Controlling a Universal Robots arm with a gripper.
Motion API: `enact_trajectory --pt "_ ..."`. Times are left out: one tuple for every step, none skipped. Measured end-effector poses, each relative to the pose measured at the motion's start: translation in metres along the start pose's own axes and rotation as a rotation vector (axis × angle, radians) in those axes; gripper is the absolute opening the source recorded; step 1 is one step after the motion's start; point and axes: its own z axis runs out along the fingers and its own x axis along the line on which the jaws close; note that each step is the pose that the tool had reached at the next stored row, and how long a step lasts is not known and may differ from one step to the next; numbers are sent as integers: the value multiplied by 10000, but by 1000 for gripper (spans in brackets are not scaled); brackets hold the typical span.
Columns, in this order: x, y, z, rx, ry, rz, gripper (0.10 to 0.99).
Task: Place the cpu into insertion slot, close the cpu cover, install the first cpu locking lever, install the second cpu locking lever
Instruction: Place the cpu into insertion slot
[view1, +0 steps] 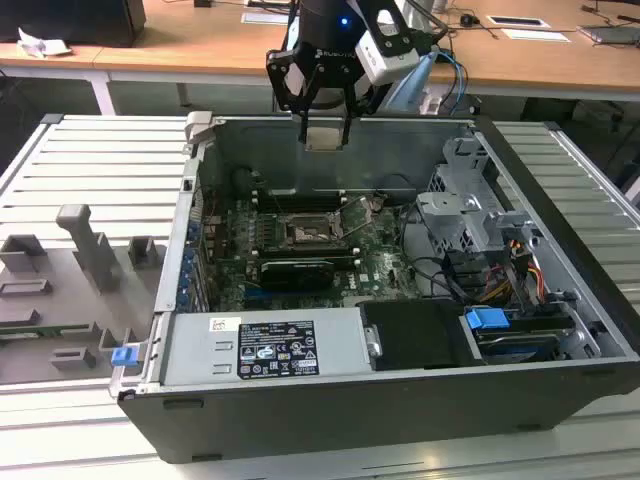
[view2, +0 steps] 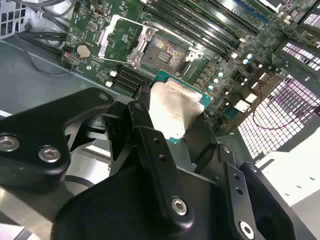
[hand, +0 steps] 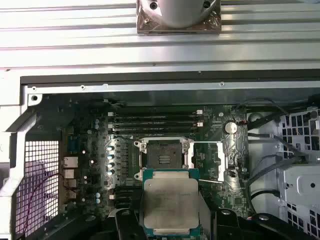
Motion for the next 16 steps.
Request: enact_trajectory --pt "0 0 0 0 -1 10 529" --pt "0 0 1 0 -3 40 529" --pt "0 0 8 1 -3 44 529" --pt "0 -1 13 0 -4 44 529" --pt "0 -1 15 1 -3 44 529" --pt "0 -1 15 2 -3 44 529" --pt "0 -2 17 2 -5 63 529" --pt "0 -2 17 2 -9 106 529" --pt "0 -2 18 -2 -21 230 529" --pt "0 -1 19 -4 -28 311 529" --pt "-1 -2 19 -7 -46 506 529" --pt "0 -2 20 -8 -52 577 529" --pt "0 -2 20 -9 -56 631 529" --pt "-1 -2 20 -11 -66 736 529" --pt "0 -2 21 -13 -75 836 529" --pt "-1 -2 21 -15 -82 914 529"
